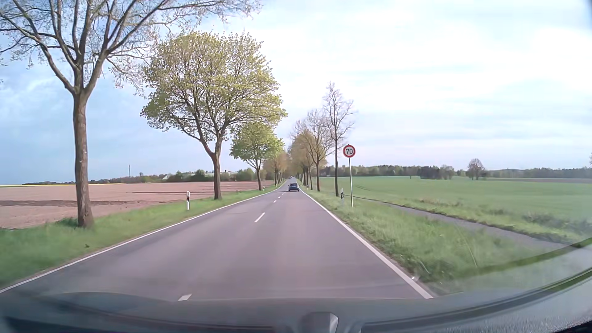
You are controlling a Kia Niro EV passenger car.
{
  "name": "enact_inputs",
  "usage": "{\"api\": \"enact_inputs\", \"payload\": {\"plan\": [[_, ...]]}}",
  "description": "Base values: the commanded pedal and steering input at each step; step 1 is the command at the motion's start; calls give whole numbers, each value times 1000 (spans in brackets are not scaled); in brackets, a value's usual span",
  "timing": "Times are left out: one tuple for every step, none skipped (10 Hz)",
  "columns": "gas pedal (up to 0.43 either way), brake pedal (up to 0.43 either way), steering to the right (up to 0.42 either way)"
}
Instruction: Follow the waypoints while adhering to traffic rules and regulations
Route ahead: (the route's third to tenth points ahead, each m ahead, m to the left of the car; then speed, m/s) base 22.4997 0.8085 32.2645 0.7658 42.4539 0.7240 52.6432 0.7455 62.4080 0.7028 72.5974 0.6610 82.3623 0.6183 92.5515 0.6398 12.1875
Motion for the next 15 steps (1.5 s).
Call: {"api": "enact_inputs", "payload": {"plan": [[220,0,-6],[220,0,-5],[220,0,-4],[220,0,-4],[240,0,-4],[260,0,-4],[268,0,-4],[268,0,-4],[268,0,-4],[280,0,-4],[280,0,-4],[280,0,-4],[280,0,-4],[280,0,-4],[280,0,-4]]}}
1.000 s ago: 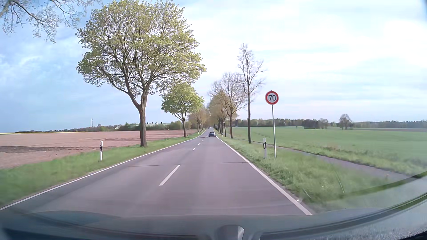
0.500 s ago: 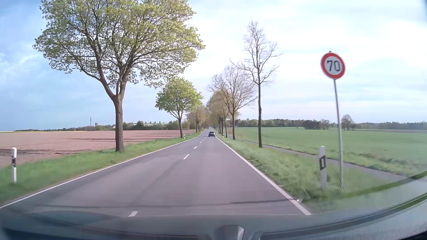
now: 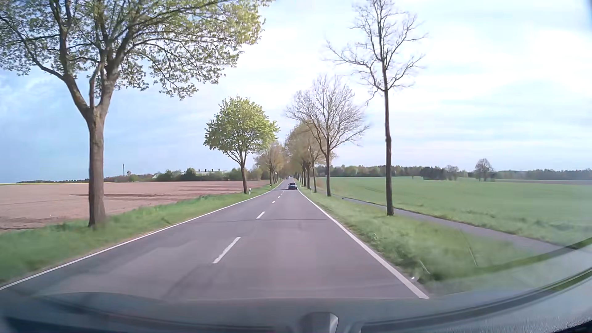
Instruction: Follow the waypoints while adhering to traffic rules and regulations
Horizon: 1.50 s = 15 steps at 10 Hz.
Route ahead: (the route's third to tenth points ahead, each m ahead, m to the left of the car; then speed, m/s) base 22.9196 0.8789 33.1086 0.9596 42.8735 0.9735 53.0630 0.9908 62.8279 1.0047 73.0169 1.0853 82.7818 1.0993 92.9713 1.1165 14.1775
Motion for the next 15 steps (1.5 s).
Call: {"api": "enact_inputs", "payload": {"plan": [[280,0,-4],[280,0,-5],[280,0,-5],[280,0,-5],[280,0,-5],[280,0,-5],[280,0,-6],[280,0,-5],[280,0,-6],[280,0,-6],[280,0,-6],[280,0,-6],[280,0,-6],[280,0,-6],[280,0,-6]]}}
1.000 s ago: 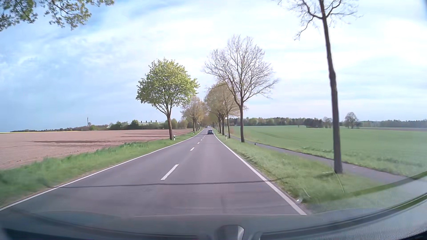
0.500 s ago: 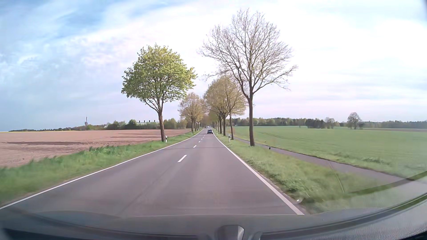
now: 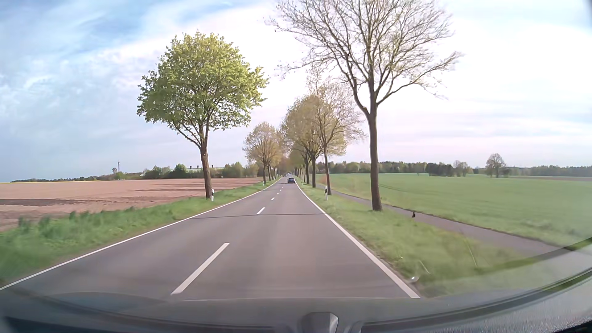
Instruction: Follow the waypoints while adhering to traffic rules and regulations
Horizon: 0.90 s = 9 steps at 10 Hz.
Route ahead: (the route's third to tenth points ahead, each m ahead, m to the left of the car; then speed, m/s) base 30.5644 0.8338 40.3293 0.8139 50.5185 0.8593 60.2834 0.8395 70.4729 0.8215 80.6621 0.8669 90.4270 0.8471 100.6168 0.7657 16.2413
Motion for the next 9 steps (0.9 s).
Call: {"api": "enact_inputs", "payload": {"plan": [[280,0,-6],[280,0,-7],[280,0,-8],[280,0,-9],[280,0,-10],[280,0,-11],[280,0,-10],[280,0,-10],[268,0,-10]]}}
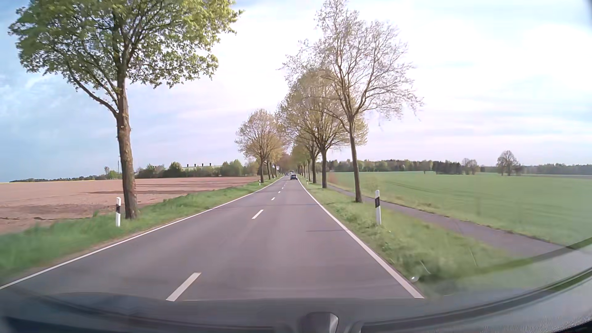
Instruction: Follow the waypoints while adhering to traffic rules and regulations
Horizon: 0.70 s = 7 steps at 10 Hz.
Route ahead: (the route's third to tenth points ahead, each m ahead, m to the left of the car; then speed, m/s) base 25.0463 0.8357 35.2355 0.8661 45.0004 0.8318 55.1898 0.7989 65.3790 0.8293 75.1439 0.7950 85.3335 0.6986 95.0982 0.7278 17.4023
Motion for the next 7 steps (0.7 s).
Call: {"api": "enact_inputs", "payload": {"plan": [[248,0,-10],[209,0,-9],[209,0,-7],[209,0,-5],[197,0,-5],[197,0,-5],[197,0,-5]]}}
